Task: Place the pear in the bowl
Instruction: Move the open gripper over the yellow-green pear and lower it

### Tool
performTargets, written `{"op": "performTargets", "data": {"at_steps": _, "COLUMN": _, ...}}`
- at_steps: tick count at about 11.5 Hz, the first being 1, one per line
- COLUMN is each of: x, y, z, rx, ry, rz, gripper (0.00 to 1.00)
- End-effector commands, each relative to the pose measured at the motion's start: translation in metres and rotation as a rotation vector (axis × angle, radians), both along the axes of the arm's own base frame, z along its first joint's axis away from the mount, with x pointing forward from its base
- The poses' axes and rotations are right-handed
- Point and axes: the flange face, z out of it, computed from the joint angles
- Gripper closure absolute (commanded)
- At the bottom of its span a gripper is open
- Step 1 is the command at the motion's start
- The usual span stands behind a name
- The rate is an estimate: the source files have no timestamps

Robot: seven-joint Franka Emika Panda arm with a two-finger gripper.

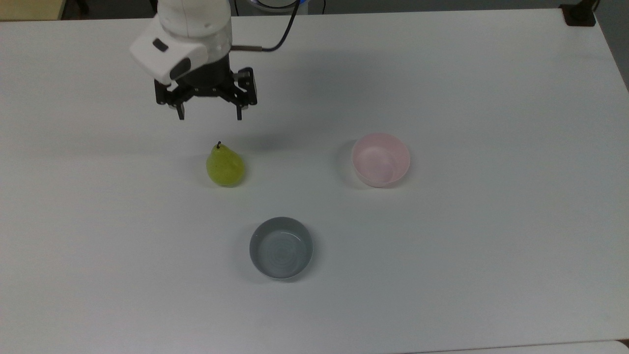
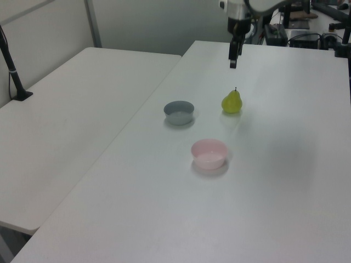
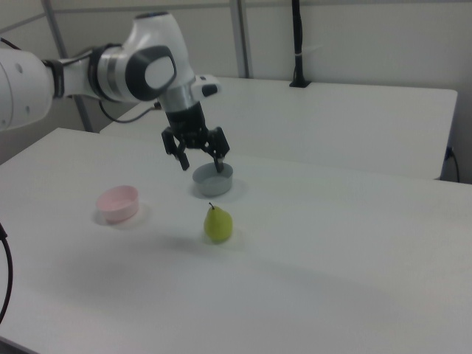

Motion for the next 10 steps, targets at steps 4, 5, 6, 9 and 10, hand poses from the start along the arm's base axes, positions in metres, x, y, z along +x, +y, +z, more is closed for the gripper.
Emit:
{"op": "performTargets", "data": {"at_steps": 4, "x": -0.003, "y": -0.003, "z": -0.097, "rx": -0.042, "ry": 0.030, "rz": 0.056, "gripper": 0.00}}
{"op": "performTargets", "data": {"at_steps": 5, "x": -0.001, "y": -0.004, "z": -0.110, "rx": -0.042, "ry": 0.034, "rz": 0.056, "gripper": 0.00}}
{"op": "performTargets", "data": {"at_steps": 6, "x": 0.000, "y": -0.007, "z": -0.117, "rx": -0.042, "ry": 0.038, "rz": 0.053, "gripper": 0.00}}
{"op": "performTargets", "data": {"at_steps": 9, "x": 0.005, "y": -0.006, "z": -0.136, "rx": -0.042, "ry": 0.030, "rz": 0.052, "gripper": 0.00}}
{"op": "performTargets", "data": {"at_steps": 10, "x": 0.007, "y": -0.005, "z": -0.143, "rx": -0.040, "ry": 0.036, "rz": 0.051, "gripper": 0.00}}
